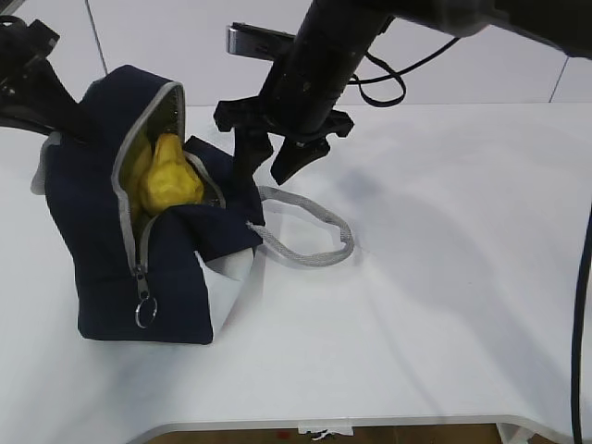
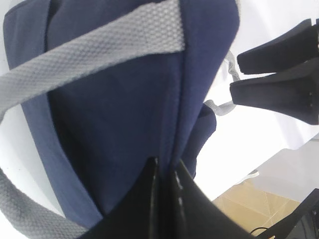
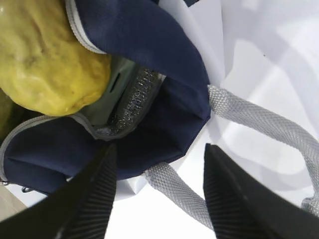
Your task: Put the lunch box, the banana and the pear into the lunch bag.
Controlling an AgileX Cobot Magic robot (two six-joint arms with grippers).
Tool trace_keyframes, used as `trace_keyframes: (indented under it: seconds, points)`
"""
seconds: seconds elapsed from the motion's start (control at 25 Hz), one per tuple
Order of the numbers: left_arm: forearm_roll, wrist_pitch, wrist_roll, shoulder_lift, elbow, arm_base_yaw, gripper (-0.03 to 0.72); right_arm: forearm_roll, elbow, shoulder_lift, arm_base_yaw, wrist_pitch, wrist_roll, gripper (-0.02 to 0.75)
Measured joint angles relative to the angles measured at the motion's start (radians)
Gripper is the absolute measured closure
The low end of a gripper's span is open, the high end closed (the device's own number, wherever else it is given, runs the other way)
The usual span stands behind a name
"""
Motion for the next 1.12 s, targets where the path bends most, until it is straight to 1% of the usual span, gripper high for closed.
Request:
trace_keyframes:
  seconds: [0.24, 0.44, 0.64, 0.96, 1.12]
  points:
    - [0.016, 0.0, 0.0, 0.0, 0.0, 0.0, 0.693, 0.011, 0.008, 0.002, 0.0, 0.0, 0.088, 0.303]
    - [0.03, 0.0, 0.0, 0.0, 0.0, 0.0, 0.693, 0.08, 0.008, 0.01, 0.0, -0.002, 0.168, 0.303]
    - [0.032, 0.0, 0.0, 0.0, 0.0, 0.0, 0.693, 0.109, 0.008, 0.01, 0.0, -0.002, 0.259, 0.303]
    - [0.034, 0.0, 0.0, 0.0, 0.0, 0.0, 0.693, 0.201, 0.008, 0.01, 0.0, -0.004, 0.463, 0.303]
    - [0.036, 0.0, 0.0, 0.0, 0.0, 0.0, 0.693, 0.211, 0.008, 0.01, 0.0, -0.006, 0.511, 0.303]
